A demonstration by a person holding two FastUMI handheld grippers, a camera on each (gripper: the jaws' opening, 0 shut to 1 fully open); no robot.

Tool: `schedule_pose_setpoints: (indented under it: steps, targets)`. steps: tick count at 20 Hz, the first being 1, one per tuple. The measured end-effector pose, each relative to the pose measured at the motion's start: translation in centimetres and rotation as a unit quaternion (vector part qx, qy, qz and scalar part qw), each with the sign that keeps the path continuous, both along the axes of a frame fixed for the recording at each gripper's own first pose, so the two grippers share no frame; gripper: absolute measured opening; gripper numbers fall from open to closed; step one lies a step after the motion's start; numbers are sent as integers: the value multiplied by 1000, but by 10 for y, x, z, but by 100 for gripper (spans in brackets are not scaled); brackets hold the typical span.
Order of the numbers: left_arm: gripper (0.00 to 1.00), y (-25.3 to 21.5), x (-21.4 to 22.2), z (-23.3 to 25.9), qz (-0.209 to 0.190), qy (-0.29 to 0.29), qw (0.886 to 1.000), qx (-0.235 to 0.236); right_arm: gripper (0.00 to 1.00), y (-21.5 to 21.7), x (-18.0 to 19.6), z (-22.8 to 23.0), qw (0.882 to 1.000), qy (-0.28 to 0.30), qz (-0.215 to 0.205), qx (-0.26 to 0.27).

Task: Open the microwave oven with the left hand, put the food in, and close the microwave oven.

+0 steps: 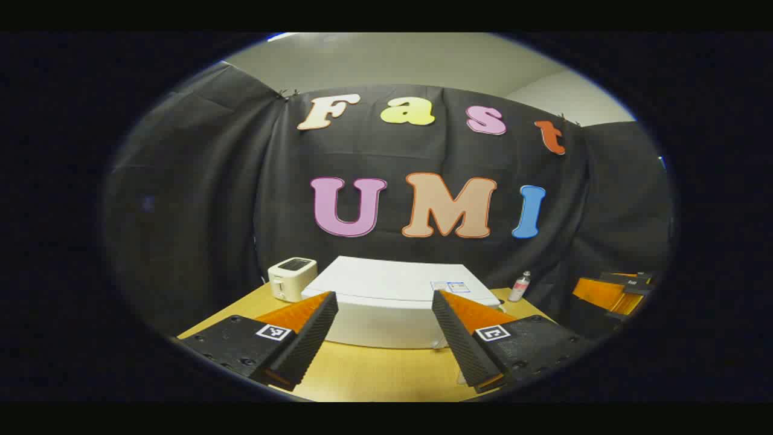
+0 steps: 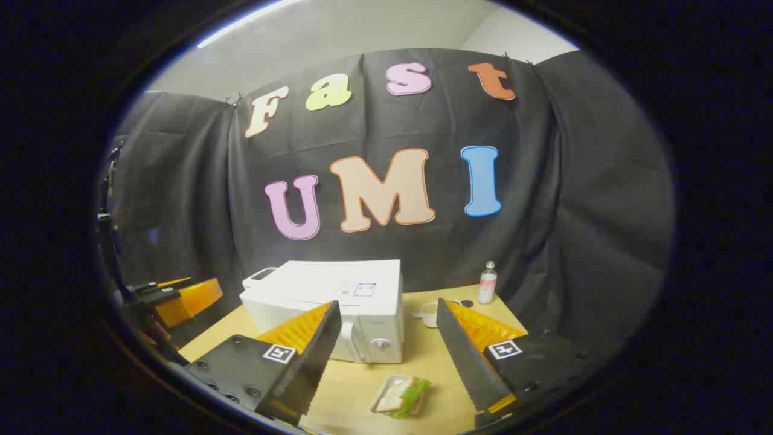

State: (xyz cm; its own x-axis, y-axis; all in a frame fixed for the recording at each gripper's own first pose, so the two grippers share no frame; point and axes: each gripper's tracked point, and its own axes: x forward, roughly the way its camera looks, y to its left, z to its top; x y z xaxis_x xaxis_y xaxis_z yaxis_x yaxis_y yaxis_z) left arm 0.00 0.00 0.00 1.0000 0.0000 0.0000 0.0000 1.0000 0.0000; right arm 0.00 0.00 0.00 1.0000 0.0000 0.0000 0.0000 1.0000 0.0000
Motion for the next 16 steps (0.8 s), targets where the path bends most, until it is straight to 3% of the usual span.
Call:
schedule_pose_setpoints:
  steps: [2, 3, 6, 7, 16]
  targets:
    - [95, 2, 5, 0, -5, -1, 1000, 1, 92, 7, 6, -4, 1000, 4, 2, -5]
    - [95, 2, 8, -1, -9, 1, 1000, 3, 99, 10, 9, -6, 1000, 6, 1, -7]
    - [95, 6, 13, -3, -18, 4, 1000, 18, 99, 20, 14, -7, 1000, 13, 1, -4]
    - [95, 9, 15, -2, -18, 3, 1000, 21, 92, 25, 16, -5, 1000, 10, 6, -3]
    - [95, 8, 26, -13, -29, 15, 999, 25, 92, 20, 26, -5, 1000, 8, -8, 0]
